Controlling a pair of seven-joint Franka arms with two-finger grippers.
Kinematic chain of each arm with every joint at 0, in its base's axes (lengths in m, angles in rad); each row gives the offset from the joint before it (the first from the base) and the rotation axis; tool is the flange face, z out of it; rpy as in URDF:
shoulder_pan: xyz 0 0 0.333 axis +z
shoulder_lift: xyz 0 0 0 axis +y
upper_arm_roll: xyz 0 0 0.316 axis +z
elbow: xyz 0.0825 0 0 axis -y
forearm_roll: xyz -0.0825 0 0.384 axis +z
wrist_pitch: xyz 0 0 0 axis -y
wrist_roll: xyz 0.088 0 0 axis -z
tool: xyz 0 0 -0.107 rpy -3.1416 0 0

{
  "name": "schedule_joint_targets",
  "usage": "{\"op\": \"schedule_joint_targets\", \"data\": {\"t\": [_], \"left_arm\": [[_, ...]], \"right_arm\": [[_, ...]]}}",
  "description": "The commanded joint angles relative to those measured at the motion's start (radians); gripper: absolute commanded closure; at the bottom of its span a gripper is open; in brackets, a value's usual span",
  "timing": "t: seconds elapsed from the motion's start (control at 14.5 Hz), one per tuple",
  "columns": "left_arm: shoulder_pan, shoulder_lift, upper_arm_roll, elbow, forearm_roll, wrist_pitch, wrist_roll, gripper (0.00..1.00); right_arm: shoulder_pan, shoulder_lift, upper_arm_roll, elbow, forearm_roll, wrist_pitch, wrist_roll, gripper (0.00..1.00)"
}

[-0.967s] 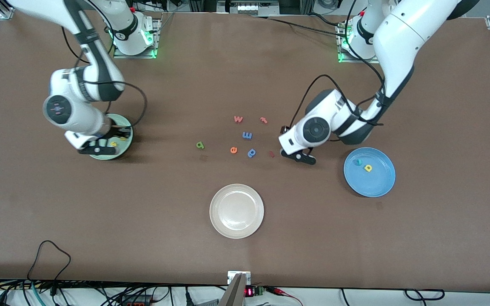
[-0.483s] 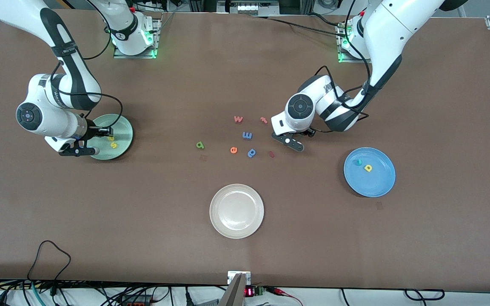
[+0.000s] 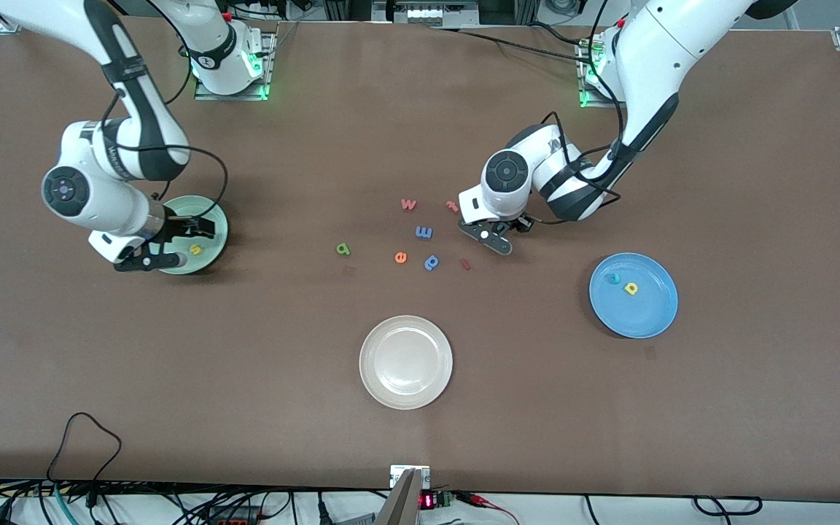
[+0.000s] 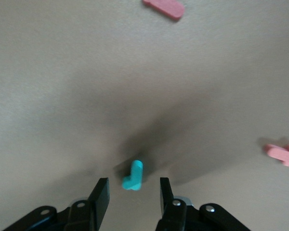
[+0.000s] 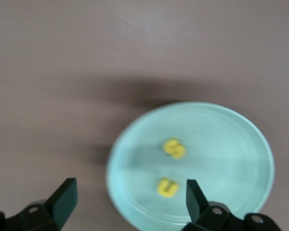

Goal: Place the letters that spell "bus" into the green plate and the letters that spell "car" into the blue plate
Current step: 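Release the u on the green plate while the left gripper grasps teal letter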

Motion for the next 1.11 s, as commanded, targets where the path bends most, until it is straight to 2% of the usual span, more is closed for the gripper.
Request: {"op": "schedule_joint_targets", "data": {"t": [0.0,0.07,0.21,0.41,0.48,0.62,0.9,1.04], "left_arm": [[-0.005,0.018,0.002,-0.006,0.056,0.028,-0.042,0.49],[-0.005,0.018,0.002,-0.006,0.056,0.028,-0.042,0.53],[-0.004,0.017,0.002,-0.006,0.056,0.028,-0.044,0.71],[-0.001,0.015,0.001,-0.003,0.056,0.023,-0.044,0.89],[0.004,0.011,-0.001,-0.001,0.056,0.019,-0.044,0.91],[0.018,-0.012,-0.002,0.009,0.056,-0.009,-0.035,0.91],[0.088,-0.034,-0.002,0.162,0.056,-0.323,0.077,0.89],[0.18,-0.034,0.001,0.212,0.056,-0.366,0.233,0.89]], "right_arm": [[0.111,0.0,-0.004,0.043,0.005,0.0,0.098,0.03],[0.152,0.012,-0.004,0.06,0.005,0.0,0.13,0.13],[0.211,0.038,-0.004,0.09,0.005,0.0,0.208,0.29],[0.295,0.084,-0.004,0.137,0.005,0.0,0.213,0.41],[0.317,0.104,-0.004,0.149,0.004,0.001,0.219,0.46],[0.363,0.147,-0.004,0.181,-0.007,0.003,0.216,0.46],[0.452,0.224,-0.005,0.204,-0.009,0.079,0.216,0.46],[0.48,0.254,-0.007,0.204,-0.01,0.121,0.215,0.46]]}}
